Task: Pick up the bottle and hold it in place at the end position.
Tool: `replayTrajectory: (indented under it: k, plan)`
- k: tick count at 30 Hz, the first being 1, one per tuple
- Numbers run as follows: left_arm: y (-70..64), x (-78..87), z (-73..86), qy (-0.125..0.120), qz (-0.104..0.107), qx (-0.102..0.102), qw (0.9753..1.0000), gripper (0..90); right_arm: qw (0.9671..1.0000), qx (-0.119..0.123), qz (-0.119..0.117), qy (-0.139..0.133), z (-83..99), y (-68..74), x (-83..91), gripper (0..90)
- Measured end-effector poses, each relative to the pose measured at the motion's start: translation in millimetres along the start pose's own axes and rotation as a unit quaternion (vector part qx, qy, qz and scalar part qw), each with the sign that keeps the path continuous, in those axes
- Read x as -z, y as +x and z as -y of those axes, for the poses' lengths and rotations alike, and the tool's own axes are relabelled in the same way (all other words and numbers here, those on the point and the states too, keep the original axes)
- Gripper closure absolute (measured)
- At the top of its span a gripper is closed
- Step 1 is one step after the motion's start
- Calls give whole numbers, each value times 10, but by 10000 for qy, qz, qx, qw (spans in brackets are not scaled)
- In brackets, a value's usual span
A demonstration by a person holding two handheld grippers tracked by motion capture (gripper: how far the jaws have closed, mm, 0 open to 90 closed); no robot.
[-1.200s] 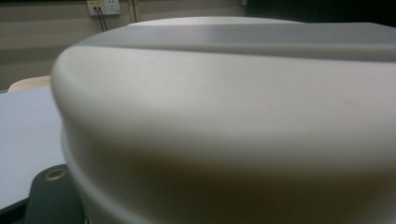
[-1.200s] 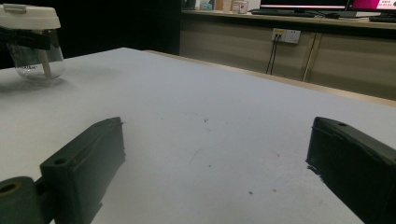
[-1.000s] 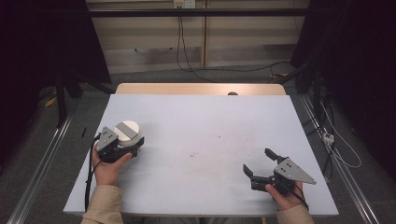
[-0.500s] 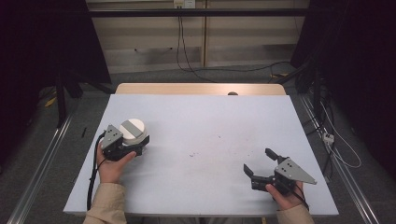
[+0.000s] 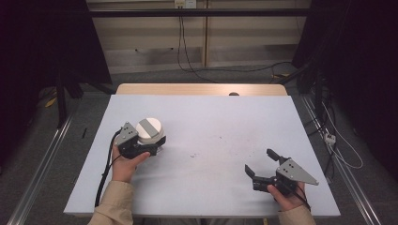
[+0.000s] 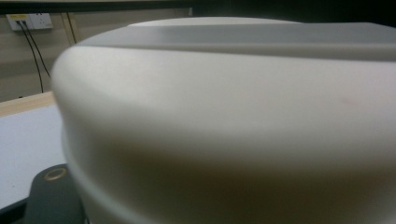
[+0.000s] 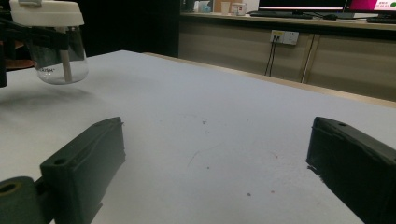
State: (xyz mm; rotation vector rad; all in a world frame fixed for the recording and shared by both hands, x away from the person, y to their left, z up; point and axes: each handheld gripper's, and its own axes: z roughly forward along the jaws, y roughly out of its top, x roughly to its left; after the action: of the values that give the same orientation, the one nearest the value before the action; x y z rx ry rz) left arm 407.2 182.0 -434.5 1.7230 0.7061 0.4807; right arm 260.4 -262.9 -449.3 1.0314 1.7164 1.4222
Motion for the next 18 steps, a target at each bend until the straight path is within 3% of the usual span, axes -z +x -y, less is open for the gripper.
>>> replayTrajectory:
  k: [18]
  plan:
    - [-70,-236,-70,63,186,-143,9997,184,10000,20,-14,10,-2,-2,-4,38]
